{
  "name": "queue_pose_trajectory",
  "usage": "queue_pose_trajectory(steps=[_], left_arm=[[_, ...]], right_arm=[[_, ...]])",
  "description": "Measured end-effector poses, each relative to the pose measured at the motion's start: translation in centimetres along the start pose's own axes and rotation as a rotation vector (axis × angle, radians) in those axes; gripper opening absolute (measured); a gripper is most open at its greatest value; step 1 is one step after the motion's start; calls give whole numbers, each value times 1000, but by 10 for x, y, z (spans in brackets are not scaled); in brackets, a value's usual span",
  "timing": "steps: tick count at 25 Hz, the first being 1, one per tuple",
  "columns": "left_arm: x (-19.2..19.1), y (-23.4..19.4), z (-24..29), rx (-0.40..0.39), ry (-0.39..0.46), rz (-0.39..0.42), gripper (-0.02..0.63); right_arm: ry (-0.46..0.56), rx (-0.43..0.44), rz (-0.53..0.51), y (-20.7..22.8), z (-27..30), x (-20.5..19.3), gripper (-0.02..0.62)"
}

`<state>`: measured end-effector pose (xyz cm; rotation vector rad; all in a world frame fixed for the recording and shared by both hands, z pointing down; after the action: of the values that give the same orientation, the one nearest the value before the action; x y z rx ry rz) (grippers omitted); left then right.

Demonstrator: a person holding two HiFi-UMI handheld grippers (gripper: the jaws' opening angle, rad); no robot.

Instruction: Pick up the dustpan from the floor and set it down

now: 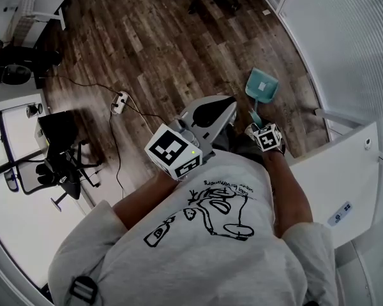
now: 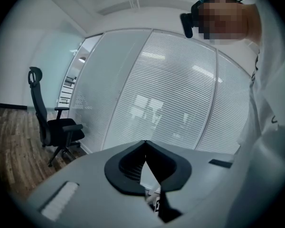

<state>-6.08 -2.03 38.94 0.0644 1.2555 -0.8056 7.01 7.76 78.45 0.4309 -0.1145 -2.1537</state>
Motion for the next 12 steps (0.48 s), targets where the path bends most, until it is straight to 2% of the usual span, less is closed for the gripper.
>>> queue_pose_trajectory(steps=[12], left_arm=[[0,-4,2,2,0,-1,2]], right_arm=[[25,-62,1,8,0,0,129]])
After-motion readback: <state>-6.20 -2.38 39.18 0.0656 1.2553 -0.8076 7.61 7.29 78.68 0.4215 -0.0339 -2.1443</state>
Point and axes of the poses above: the fingertips, and each gripper's own axes: z forward along the fingers, y to its right, x out of its top, the point moved 4 cm from there along -z, backward along the fingers, and after that the axes turned 6 degrees about -y, right-handed, at the moved point
